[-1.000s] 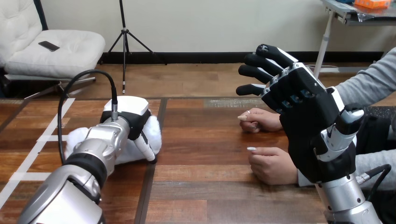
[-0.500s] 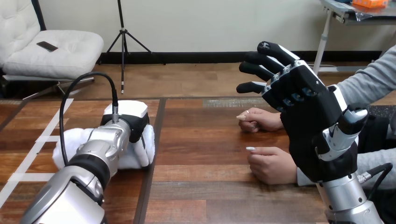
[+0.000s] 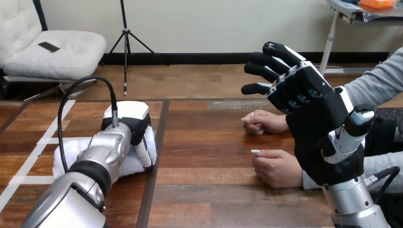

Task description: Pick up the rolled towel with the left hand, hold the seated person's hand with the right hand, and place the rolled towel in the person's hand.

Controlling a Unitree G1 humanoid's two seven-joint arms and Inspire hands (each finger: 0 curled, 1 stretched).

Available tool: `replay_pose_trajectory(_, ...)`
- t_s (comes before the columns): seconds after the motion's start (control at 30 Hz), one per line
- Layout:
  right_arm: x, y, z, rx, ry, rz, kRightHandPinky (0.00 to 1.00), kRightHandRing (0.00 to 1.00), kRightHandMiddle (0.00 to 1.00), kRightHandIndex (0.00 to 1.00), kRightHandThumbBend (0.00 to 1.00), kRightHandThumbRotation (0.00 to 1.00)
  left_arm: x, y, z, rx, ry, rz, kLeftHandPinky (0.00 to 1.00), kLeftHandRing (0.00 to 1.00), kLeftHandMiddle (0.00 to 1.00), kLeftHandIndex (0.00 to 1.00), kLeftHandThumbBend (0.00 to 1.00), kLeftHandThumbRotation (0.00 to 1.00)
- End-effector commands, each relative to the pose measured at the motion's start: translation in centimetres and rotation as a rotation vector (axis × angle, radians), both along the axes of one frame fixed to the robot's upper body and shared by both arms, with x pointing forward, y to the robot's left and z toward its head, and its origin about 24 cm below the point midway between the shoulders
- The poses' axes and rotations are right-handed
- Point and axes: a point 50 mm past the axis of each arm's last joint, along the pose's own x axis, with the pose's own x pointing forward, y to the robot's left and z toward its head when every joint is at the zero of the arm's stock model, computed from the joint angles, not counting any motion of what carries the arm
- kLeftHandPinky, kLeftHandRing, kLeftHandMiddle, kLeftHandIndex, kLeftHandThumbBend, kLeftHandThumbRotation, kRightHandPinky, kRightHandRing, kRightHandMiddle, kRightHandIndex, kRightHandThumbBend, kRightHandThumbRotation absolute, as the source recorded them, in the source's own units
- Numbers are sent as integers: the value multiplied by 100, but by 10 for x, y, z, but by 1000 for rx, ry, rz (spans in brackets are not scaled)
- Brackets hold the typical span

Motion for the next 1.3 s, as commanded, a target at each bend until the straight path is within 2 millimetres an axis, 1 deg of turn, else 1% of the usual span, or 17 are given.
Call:
replay_pose_trajectory(0.0,1,1,14,12,-63,9,68,81,81,81,100,100,6,0,11,-20,-75,9,36,46,52,54,68,0)
replay_pose_trajectory(0.23,1,1,14,15,-60,10,68,81,81,81,100,100,5,1,11,-61,-106,5,38,47,52,48,71,0)
replay_pose_trajectory(0.3,1,1,14,17,-58,11,68,81,81,81,100,100,5,2,11,-70,-112,2,38,47,52,47,74,0)
replay_pose_trajectory(0.6,2,1,14,19,-59,11,68,81,82,81,100,100,5,4,13,-131,-138,-1,37,44,49,43,81,0)
replay_pose_trajectory(1.27,2,1,13,9,-55,1,68,81,82,81,100,100,5,7,20,-317,-233,45,33,40,46,43,85,0)
